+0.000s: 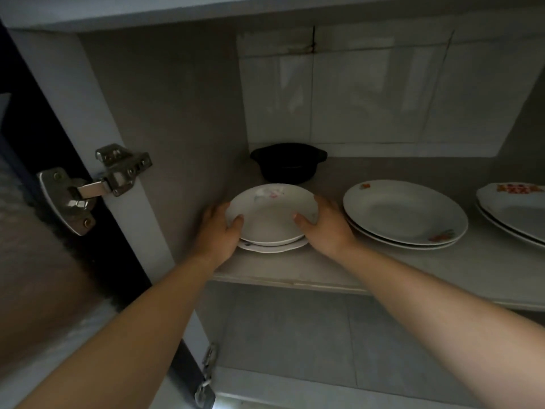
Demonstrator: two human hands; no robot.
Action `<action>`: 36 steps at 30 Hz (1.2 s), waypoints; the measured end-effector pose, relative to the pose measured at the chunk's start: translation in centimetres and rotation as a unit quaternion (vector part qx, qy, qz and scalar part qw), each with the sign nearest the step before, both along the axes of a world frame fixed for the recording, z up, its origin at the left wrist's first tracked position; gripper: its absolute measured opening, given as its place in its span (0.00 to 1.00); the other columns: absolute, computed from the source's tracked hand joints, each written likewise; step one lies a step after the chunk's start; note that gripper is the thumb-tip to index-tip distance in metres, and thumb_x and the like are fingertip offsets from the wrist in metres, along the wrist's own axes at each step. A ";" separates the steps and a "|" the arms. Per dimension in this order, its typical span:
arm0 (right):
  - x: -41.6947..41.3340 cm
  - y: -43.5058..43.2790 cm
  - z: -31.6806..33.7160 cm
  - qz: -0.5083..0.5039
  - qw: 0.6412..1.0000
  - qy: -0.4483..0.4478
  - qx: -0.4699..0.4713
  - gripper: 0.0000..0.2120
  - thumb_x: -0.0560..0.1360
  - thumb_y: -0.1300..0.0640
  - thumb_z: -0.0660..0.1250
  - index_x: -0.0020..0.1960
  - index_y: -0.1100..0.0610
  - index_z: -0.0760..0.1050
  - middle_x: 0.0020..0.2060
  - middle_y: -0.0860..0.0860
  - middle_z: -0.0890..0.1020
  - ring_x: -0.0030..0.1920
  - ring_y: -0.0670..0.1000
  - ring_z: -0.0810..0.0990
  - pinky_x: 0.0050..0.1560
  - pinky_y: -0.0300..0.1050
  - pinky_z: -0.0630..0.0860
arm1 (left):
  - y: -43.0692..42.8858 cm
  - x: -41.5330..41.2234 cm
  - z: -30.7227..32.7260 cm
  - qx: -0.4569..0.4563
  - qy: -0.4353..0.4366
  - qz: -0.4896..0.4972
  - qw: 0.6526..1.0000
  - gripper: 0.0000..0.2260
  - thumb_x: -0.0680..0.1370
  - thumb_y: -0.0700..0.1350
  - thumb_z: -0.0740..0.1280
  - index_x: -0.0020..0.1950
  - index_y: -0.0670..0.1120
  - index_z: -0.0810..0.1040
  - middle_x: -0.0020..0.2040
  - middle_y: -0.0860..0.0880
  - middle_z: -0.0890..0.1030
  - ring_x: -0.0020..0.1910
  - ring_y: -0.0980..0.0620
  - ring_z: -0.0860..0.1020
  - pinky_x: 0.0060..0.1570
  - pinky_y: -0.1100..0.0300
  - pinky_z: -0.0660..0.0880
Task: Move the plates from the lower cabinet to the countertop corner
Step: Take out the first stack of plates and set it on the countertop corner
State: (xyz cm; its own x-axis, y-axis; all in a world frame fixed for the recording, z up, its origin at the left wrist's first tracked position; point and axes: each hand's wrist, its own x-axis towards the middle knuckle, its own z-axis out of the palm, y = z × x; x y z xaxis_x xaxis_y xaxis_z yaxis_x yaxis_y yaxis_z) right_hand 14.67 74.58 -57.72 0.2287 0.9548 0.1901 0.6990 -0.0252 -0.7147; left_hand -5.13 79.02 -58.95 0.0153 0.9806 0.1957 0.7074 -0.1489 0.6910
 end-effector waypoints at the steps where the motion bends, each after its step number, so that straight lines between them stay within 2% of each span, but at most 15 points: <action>1: 0.1 0.2 -0.1 -0.001 1.000 0.004 0.004 0.27 0.75 0.50 0.65 0.70 0.59 0.64 0.66 0.59 0.69 0.66 0.57 0.69 0.64 0.44 0.66 | 0.2 0.1 0.0 -0.001 -0.017 -0.001 1.000 0.22 0.78 0.50 0.61 0.70 0.44 0.67 0.69 0.40 0.66 0.66 0.42 0.68 0.67 0.53 0.64; 5: 0.6 0.4 -0.1 0.003 1.000 0.010 0.020 0.26 0.73 0.50 0.68 0.67 0.61 0.69 0.61 0.58 0.76 0.62 0.58 0.75 0.62 0.48 0.72 | 0.2 1.5 0.4 -0.027 -0.104 0.012 0.994 0.21 0.79 0.47 0.61 0.71 0.42 0.65 0.69 0.41 0.70 0.67 0.43 0.69 0.66 0.56 0.65; 9: 0.7 0.3 0.1 0.004 1.000 0.012 0.010 0.28 0.72 0.50 0.69 0.69 0.60 0.68 0.62 0.57 0.77 0.61 0.56 0.75 0.61 0.47 0.72 | -0.5 2.7 0.4 -0.040 -0.112 0.016 0.993 0.25 0.79 0.45 0.61 0.73 0.38 0.58 0.72 0.39 0.65 0.70 0.44 0.66 0.69 0.56 0.61; 15: 1.2 -1.5 -0.1 0.027 0.998 0.049 0.015 0.27 0.71 0.52 0.71 0.67 0.57 0.70 0.59 0.54 0.80 0.59 0.53 0.78 0.60 0.46 0.74 | -3.3 2.9 0.2 -0.029 -0.125 0.025 0.991 0.25 0.78 0.45 0.63 0.73 0.38 0.60 0.71 0.40 0.65 0.69 0.45 0.66 0.63 0.64 0.60; 19: 1.7 -3.5 0.0 0.039 0.997 0.062 0.017 0.24 0.71 0.55 0.72 0.65 0.57 0.72 0.58 0.53 0.80 0.58 0.53 0.78 0.59 0.44 0.73 | -5.4 2.3 -0.7 -0.028 -0.165 0.016 0.986 0.25 0.77 0.43 0.65 0.71 0.41 0.63 0.71 0.42 0.65 0.67 0.46 0.68 0.67 0.59 0.63; 21: 2.1 -4.3 0.0 0.043 0.996 0.079 0.019 0.22 0.70 0.56 0.72 0.63 0.55 0.73 0.56 0.52 0.80 0.57 0.52 0.78 0.58 0.44 0.73 | -6.1 1.7 -0.9 -0.033 -0.169 0.008 0.985 0.24 0.77 0.42 0.65 0.71 0.42 0.63 0.70 0.44 0.66 0.67 0.47 0.68 0.66 0.61 0.63; 23: 2.4 -4.7 -0.1 0.043 0.995 0.092 0.019 0.21 0.70 0.57 0.73 0.61 0.54 0.74 0.55 0.52 0.80 0.56 0.51 0.78 0.56 0.44 0.74 | -6.4 1.1 -1.0 -0.035 -0.161 -0.004 0.986 0.23 0.76 0.42 0.65 0.70 0.44 0.65 0.68 0.44 0.69 0.65 0.46 0.70 0.66 0.56 0.66; 24: 2.4 -4.8 -0.2 0.040 0.994 0.097 0.019 0.21 0.70 0.57 0.73 0.61 0.54 0.74 0.56 0.52 0.80 0.56 0.51 0.79 0.57 0.45 0.74 | -6.2 0.8 -0.9 -0.035 -0.156 -0.009 0.987 0.21 0.76 0.42 0.65 0.68 0.45 0.66 0.65 0.44 0.71 0.63 0.45 0.72 0.64 0.52 0.68; 26: 2.5 -4.9 -0.3 0.027 0.993 0.110 0.010 0.23 0.70 0.56 0.73 0.63 0.56 0.72 0.57 0.51 0.79 0.57 0.51 0.78 0.59 0.46 0.74 | -5.9 0.4 -0.3 -0.041 -0.151 -0.007 0.988 0.18 0.76 0.41 0.65 0.65 0.45 0.69 0.61 0.46 0.74 0.59 0.45 0.74 0.59 0.51 0.71; 30: 2.3 -4.8 -0.3 0.020 0.990 0.138 0.003 0.17 0.71 0.59 0.71 0.60 0.56 0.75 0.53 0.51 0.82 0.52 0.51 0.80 0.52 0.41 0.73 | -5.2 0.3 0.9 -0.075 -0.189 -0.013 0.979 0.18 0.77 0.37 0.61 0.67 0.44 0.69 0.56 0.48 0.75 0.57 0.45 0.75 0.57 0.49 0.73; 34: 2.0 -4.5 0.0 0.007 0.991 0.130 -0.009 0.16 0.73 0.61 0.68 0.60 0.55 0.75 0.53 0.52 0.82 0.54 0.53 0.79 0.54 0.44 0.74 | -5.6 0.5 0.8 -0.079 -0.203 -0.020 0.976 0.16 0.77 0.33 0.58 0.63 0.43 0.72 0.52 0.48 0.76 0.54 0.47 0.75 0.48 0.62 0.68; 36: 2.0 -4.5 0.2 0.002 0.993 0.116 -0.016 0.16 0.72 0.63 0.66 0.60 0.56 0.75 0.52 0.52 0.81 0.54 0.52 0.79 0.51 0.41 0.72 | -5.9 0.6 0.8 -0.077 -0.203 -0.024 0.976 0.17 0.77 0.33 0.58 0.63 0.43 0.73 0.53 0.47 0.77 0.54 0.48 0.74 0.48 0.64 0.66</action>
State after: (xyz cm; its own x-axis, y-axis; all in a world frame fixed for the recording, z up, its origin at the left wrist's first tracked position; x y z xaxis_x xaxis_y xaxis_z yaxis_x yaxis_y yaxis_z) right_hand 16.68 70.05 -57.47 0.2581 0.9607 0.1017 0.5166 -0.0483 -0.8549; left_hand -4.57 73.12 -58.11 0.0144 0.9989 0.0451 0.3657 -0.0473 0.9295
